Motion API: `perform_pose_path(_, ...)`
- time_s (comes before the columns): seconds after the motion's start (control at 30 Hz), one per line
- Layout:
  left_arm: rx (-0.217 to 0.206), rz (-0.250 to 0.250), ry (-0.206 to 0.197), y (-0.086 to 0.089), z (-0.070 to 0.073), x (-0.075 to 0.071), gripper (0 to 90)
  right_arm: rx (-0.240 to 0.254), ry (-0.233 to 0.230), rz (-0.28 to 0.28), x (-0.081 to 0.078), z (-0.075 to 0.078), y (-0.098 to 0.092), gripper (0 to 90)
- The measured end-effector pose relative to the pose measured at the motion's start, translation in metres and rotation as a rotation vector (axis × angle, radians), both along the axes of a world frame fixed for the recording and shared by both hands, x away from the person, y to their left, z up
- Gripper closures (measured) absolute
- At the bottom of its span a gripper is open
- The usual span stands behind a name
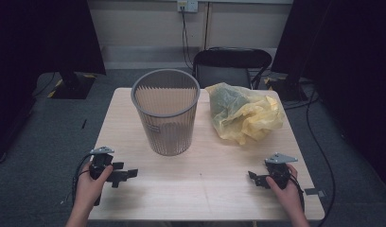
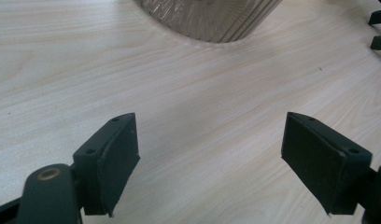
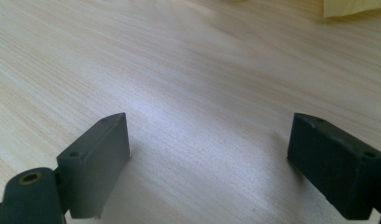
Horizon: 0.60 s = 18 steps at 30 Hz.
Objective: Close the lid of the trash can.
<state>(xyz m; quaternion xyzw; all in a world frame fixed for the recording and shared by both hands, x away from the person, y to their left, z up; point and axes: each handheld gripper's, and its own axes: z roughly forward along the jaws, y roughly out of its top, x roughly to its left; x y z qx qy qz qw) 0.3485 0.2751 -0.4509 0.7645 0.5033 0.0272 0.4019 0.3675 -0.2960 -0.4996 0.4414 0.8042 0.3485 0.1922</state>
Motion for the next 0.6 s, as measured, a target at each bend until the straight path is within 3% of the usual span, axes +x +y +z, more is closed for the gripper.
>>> perform_pose_path(0.6,0.033,-0.021,0.004,0.0027,-0.0068,-0.0055,18.5,0.000,0.000,0.000,0.0000,0.0000,0.0000,12.1)
